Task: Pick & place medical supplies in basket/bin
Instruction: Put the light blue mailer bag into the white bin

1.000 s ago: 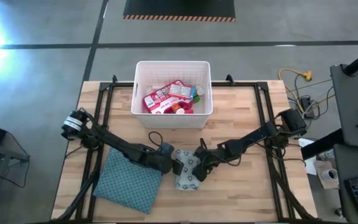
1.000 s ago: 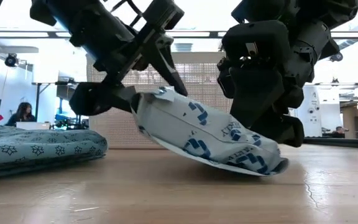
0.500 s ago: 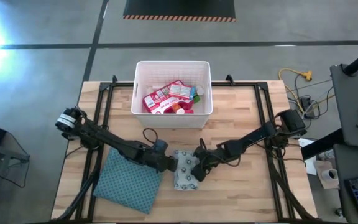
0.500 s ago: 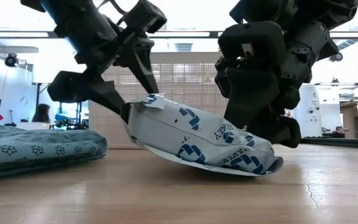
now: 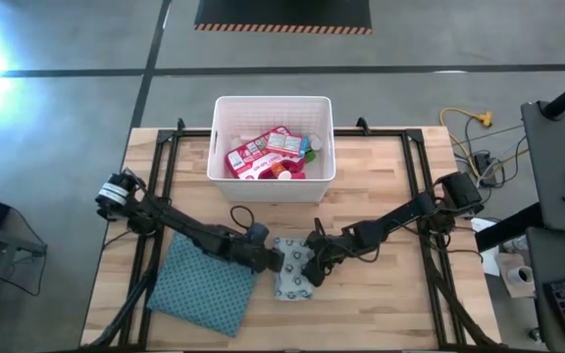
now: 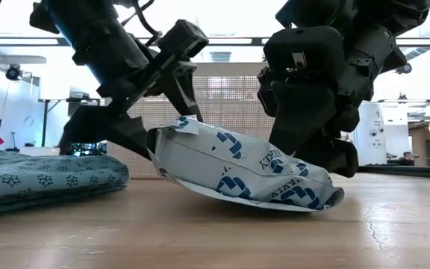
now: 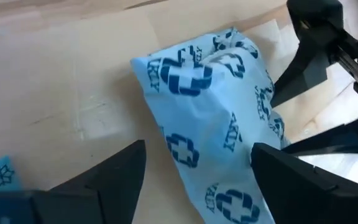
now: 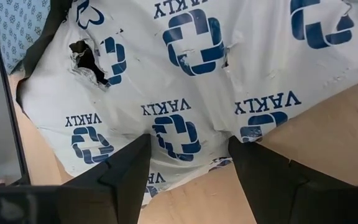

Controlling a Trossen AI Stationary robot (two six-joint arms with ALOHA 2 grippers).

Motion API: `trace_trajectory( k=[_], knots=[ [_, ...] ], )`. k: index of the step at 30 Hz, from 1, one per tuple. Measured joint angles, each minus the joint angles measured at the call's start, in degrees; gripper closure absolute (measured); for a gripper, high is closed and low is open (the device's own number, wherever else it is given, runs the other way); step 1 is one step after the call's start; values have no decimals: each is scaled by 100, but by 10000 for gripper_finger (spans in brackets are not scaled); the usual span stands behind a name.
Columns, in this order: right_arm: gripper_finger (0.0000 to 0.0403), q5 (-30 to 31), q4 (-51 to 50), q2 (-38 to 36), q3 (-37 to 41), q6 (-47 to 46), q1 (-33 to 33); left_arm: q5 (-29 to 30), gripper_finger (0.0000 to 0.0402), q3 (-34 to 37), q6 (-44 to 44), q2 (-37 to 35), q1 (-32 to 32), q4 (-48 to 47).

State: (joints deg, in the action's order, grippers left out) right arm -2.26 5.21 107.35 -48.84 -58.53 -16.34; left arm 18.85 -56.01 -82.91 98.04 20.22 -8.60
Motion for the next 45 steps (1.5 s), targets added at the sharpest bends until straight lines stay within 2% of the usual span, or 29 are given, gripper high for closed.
trace_trajectory(
  k=[6,15,21,27,33,45],
  knots=[
    [184,-53,71,84,0,27,-5,-39,130,124,-33,13,-3,494],
    [184,-41,90,92,3,66,-48,-58,130,146,-200,555,-36,1049],
    [184,-53,170,92,78,69,-48,-93,130,144,-156,568,-49,1102],
    [184,-100,168,92,114,87,-51,-118,130,195,201,612,-156,1690],
    [184,-154,157,91,123,92,-52,-118,131,195,241,612,-191,1828],
    [183,-107,299,-142,179,313,-61,-236,187,-98,782,585,-185,1557]
  ],
)
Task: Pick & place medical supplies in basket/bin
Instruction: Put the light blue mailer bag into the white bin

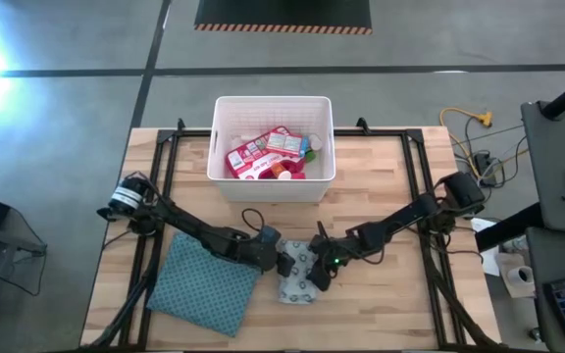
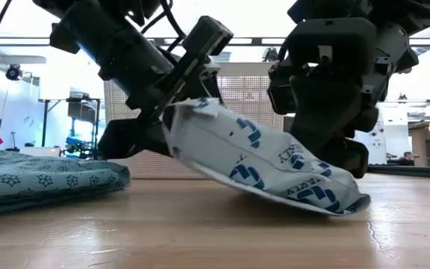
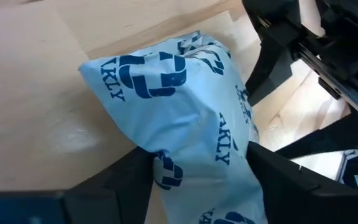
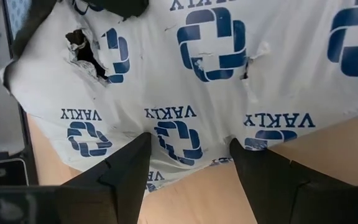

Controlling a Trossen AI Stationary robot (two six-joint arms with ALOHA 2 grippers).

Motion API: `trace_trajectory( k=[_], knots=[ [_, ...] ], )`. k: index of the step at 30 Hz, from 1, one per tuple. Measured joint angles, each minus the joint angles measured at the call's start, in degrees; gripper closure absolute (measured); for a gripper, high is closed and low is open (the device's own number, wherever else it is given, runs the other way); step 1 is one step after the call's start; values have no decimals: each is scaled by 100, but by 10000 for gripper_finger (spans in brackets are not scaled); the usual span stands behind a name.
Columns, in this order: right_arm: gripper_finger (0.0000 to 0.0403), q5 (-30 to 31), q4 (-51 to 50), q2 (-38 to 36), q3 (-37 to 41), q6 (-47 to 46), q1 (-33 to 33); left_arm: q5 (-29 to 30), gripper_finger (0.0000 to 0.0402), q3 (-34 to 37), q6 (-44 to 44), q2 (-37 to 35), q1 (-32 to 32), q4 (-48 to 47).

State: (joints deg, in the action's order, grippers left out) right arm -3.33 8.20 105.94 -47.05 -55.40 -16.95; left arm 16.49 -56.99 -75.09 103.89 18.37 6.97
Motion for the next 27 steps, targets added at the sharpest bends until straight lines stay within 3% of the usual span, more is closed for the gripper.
trace_trajectory(
  k=[10,21,27],
  knots=[
    [183,553,-1018,-835,1,454,-9,52,214,-38,361,-310,24,-64],
    [184,758,-1599,-2403,175,820,-94,79,226,-220,1387,-1902,100,-848],
    [184,1041,-1349,-3882,147,830,-103,553,226,-393,1887,-2730,168,-1223]
  ],
)
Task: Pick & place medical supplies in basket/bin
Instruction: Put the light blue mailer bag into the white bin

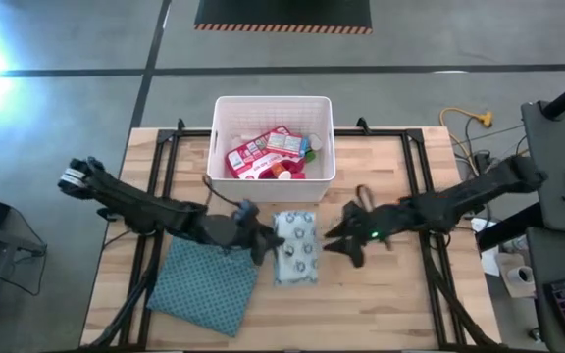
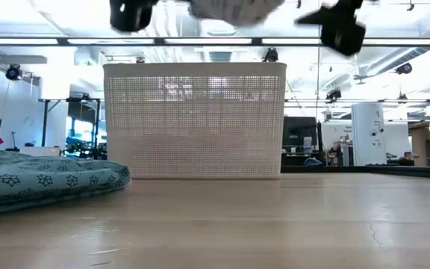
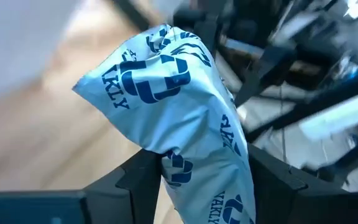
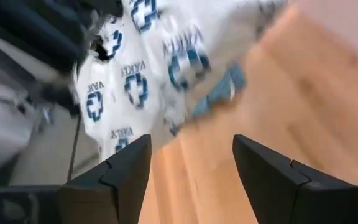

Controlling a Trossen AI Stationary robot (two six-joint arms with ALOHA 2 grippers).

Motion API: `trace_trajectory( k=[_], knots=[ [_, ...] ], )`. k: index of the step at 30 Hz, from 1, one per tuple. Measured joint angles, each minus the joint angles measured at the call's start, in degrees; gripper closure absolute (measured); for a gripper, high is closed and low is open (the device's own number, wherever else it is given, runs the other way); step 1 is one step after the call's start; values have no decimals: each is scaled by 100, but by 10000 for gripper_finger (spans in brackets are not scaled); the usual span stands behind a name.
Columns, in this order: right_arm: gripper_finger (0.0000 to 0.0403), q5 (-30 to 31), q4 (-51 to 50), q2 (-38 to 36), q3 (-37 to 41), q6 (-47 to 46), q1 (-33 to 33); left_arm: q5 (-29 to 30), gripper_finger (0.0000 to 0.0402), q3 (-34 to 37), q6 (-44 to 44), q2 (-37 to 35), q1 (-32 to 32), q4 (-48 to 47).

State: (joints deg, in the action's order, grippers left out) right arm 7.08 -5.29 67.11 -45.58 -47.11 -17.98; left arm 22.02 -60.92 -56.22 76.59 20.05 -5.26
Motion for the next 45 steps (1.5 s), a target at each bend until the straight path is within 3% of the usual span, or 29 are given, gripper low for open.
trace_trajectory(
  k=[6,9,11,16,18,21,27,33,38,45],
  knots=[
    [183,1204,-196,-1387,6,305,-7,1328,226,-704,1252,-583,33,81],
    [183,1640,-584,-1742,5,419,-12,2143,226,-1138,2331,-588,-141,-49],
    [183,1787,-837,-1808,8,410,-6,2304,226,-1444,2822,-556,-390,-328],
    [183,1858,-954,-1625,9,338,-13,2261,226,-2150,2708,-327,-1333,-2108],
    [184,1855,-952,-1457,10,309,-13,1956,226,-2245,2351,-192,-1819,-2709],
    [184,1845,-948,-1220,10,180,-10,1216,226,-2218,2165,-40,-2500,-2880],
    [184,1552,-950,-832,10,5,-14,496,226,-2088,2161,428,-3371,-2905],
    [184,1402,-943,-675,10,-93,-15,403,226,-2166,2455,879,-3563,-2931],
    [184,1385,-939,-654,8,-92,-15,650,223,-2166,2565,1046,-3632,-2947],
    [184,1238,-943,-656,8,-88,-15,889,183,-2166,2737,1072,-3661,-2933]
  ],
)
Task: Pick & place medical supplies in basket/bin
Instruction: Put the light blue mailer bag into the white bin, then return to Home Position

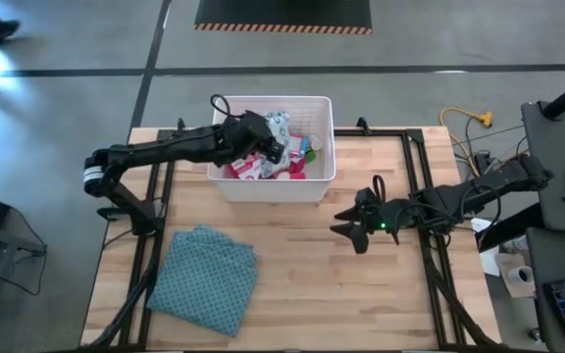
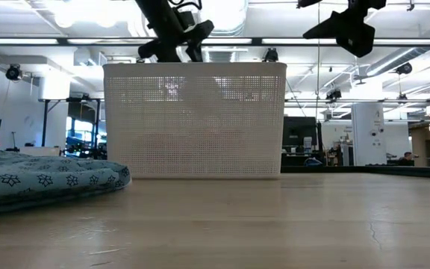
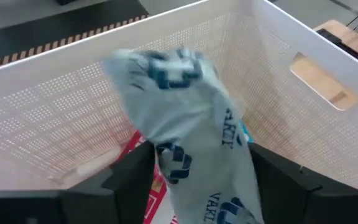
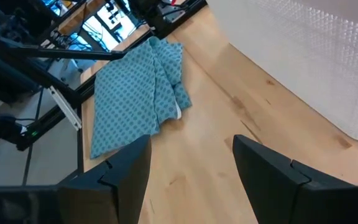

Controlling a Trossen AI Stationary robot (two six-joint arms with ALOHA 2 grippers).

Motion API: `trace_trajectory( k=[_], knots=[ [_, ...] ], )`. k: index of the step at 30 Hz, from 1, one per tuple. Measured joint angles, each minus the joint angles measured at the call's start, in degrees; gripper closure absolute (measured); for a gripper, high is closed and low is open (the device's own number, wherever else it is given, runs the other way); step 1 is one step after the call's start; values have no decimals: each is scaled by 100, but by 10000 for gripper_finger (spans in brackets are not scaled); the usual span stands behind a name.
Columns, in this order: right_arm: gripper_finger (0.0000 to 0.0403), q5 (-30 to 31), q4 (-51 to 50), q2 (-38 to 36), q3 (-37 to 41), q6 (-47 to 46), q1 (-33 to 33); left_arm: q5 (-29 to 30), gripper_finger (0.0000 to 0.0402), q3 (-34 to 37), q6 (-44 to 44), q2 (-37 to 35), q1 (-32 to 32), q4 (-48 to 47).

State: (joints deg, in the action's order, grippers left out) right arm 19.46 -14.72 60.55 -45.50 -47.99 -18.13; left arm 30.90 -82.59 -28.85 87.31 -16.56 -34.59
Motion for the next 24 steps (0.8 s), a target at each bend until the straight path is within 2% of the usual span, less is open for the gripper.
trace_trajectory(
  k=[8,18,24],
  knots=[
    [184,-40,-2,0,0,-2,-2,93,115,-2,9,-80,6,31],
    [184,-4,11,-2,-2,-18,2,69,109,-816,8,-236,378,-78],
    [184,-91,441,-4,-2,-878,2,-76,109,-1387,125,-241,850,-298]
  ],
)
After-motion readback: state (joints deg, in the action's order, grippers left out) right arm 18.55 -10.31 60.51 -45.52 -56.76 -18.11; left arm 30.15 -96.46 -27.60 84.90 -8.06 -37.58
